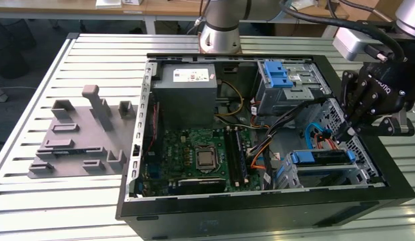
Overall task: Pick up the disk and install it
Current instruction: 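Insert the second disk wire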
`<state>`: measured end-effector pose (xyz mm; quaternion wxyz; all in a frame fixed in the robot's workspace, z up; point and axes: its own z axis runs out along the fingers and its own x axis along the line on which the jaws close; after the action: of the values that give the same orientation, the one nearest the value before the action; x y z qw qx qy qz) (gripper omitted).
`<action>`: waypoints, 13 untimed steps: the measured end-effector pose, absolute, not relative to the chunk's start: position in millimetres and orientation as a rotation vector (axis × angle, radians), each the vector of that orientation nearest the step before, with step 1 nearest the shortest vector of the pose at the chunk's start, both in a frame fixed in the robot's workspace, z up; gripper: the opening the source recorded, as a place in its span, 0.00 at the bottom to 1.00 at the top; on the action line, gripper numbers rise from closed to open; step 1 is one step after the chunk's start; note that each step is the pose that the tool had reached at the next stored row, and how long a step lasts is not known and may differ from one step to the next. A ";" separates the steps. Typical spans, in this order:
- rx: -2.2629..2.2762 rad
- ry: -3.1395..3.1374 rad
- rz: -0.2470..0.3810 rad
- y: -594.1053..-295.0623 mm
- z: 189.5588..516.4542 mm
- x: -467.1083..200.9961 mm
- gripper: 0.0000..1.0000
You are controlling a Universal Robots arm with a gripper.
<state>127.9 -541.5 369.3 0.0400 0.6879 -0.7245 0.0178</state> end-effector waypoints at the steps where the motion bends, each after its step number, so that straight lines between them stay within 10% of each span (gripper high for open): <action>1: 2.108 -2.220 0.054 -541.5 370.5 127.8 0.11; 13: 2.111 -2.217 0.054 -541.5 374.4 115.8 0.11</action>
<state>115.8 -541.5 374.4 0.0400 0.6890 -0.7234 0.0176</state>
